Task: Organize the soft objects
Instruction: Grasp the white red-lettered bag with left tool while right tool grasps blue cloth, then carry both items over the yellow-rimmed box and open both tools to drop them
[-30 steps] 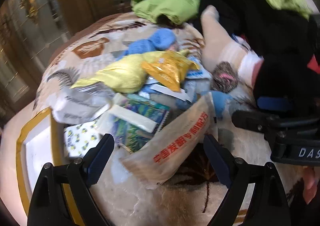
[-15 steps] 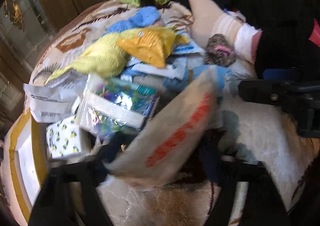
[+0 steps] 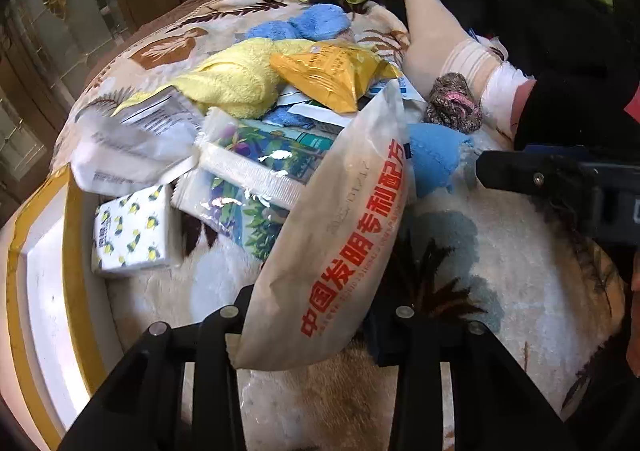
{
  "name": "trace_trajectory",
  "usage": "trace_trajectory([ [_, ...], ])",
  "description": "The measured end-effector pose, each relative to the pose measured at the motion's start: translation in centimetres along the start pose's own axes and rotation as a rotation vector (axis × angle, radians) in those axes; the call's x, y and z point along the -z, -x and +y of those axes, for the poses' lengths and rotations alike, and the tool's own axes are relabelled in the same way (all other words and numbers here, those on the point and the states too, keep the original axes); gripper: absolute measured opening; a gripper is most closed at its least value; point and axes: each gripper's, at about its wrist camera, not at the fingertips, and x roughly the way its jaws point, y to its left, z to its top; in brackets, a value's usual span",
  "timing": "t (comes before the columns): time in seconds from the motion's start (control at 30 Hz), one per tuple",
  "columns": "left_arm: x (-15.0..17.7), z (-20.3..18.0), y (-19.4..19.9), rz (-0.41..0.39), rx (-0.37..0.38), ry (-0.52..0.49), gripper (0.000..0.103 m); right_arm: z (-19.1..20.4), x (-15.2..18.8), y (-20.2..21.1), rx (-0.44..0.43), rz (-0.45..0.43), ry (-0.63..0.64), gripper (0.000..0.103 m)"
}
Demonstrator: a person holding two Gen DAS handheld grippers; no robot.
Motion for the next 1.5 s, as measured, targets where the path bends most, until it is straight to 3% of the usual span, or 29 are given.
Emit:
trace_trajectory([
  [0.5,2.0,2.4,3.6,-0.069,-0.098,0.092,0.036,2.4,-1.6,-3.2,0.010,-0.005,0.056,0.068],
  [0.53,2.2,2.6,3.8,-0.070,-0.099,0.093,0.036,2.6,-1.8,-3.6,0.017,-0.002,0.060,0.062],
  [0.57,2.3,2.6,3.8,-0.069,-0.101,0.096,0.036,2.8,-2.0,-4.1,0.031,0.005,0.072,0.047],
  [0.6,2.3,2.5,3.7,-0.066,-0.101,0.099,0.036,3.0,-2.0,-4.5,0.036,0.009,0.083,0.015],
  [0.77,2.7,2.5,4.1,-0.063,-0.090,0.123,0.036,2.8,-1.5,-4.8,0.010,0.014,0.079,0.014],
  [1.1,3.4,4.5,8.9,-0.125,-0.021,0.244,0.036,4.6,0.5,1.1,-0.175,-0.031,0.115,0.014],
  [1.33,4.0,9.6,10.8,-0.144,-0.087,0.364,0.036,10.5,0.6,3.4,-0.301,-0.039,0.212,0.014],
  [1.5,5.2,14.1,10.7,-0.125,-0.162,0.468,0.036,15.6,-0.4,2.4,-0.364,-0.018,0.276,0.014],
])
